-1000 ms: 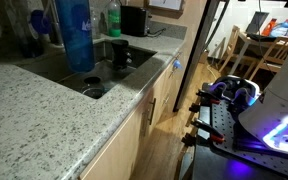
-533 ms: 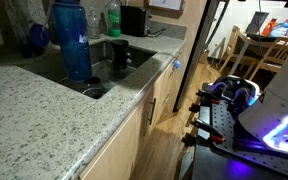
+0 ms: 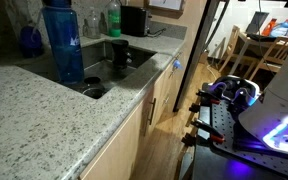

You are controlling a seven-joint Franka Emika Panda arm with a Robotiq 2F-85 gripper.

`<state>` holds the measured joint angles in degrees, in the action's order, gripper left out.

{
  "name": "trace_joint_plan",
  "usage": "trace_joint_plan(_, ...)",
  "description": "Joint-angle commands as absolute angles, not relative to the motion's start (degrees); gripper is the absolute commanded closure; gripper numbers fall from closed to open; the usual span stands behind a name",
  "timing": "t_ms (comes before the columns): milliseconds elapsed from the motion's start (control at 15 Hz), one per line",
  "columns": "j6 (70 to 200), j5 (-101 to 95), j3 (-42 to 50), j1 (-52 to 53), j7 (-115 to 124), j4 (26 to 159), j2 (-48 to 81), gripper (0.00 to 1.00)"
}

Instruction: Pick the blue bottle on the counter and put it in the sink

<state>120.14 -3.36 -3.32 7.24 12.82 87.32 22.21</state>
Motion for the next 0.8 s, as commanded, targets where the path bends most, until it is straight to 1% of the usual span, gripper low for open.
trace_joint_plan(0, 120.77, -2.94, -2.82, 7.32, 12.57, 83.00, 24.78, 0.57)
trace_joint_plan(467, 121.42, -1.96, -2.71, 6.69, 11.55, 78.74, 29.78, 0.57)
trace_joint_plan(733, 121.01, -1.98, -2.62, 6.41, 10.78, 73.69, 34.18, 0.57)
